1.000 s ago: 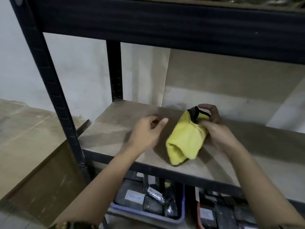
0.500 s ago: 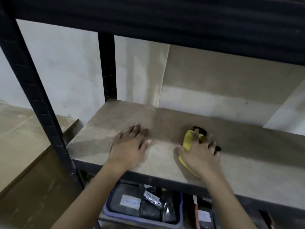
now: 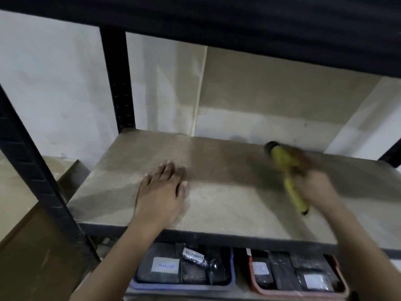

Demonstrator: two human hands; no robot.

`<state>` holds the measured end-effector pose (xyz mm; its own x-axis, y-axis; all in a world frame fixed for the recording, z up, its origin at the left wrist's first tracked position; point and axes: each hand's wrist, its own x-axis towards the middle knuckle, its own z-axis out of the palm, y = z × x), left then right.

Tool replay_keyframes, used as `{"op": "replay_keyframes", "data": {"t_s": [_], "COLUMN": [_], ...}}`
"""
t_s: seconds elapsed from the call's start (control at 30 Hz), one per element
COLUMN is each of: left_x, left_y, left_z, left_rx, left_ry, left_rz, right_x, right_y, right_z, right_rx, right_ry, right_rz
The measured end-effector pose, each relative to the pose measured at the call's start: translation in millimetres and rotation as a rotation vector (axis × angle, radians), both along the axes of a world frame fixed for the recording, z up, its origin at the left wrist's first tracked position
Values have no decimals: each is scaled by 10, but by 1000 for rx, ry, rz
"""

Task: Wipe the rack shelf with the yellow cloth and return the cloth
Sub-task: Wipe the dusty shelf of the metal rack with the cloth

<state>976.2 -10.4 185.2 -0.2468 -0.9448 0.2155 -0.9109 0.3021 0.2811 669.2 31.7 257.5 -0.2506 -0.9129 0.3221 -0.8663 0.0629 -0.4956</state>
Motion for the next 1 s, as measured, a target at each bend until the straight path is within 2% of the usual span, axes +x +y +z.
{"op": "replay_keyframes", "data": {"t_s": [0.1,0.17,0.27,0.33,0.47,0.53,0.6,0.67,0.73,0.8,0.87,0.93,1.0], "left_x": [-9,4,2,-3,-12,-11,-11,-6,-6,-12,-18,-22,-24], "left_y": [-1,-10,-12,5,29,30,27,28,26,25,30,21,17], "left_z": [4,0,-4,16,44,51,55,50,45,50,53,56,61], "left_rx": [-3,5,-3,-6,-3,-2,-1,9,22,28,37,41,38], "left_ry": [-10,-16,-29,-32,-33,-38,-45,-37,-12,-9,-18,-17,-21], "left_rz": [-9,-7,-5,-2,0,-5,-10,-8,2,7,7,14,21], "right_x": [-653,-815,-627,-252,669,874,762,397,-280,-992,-1368,-1343,-1092], "right_y": [-183,-288,-451,-505,-285,-91,38,50,-86,-231,-352,-526,-752], "right_z": [-33,-207,-307,-283,-357,-375,-311,-197,-140,-162,-290,-395,-426], "right_rx": [178,306,307,247,210,202,145,40,-24,126,275,297,229], "right_ry": [36,85,139,150,265,336,366,252,218,222,189,190,259], "right_rz": [-290,-297,-243,-112,396,532,557,410,156,-158,-397,-465,-379]}}
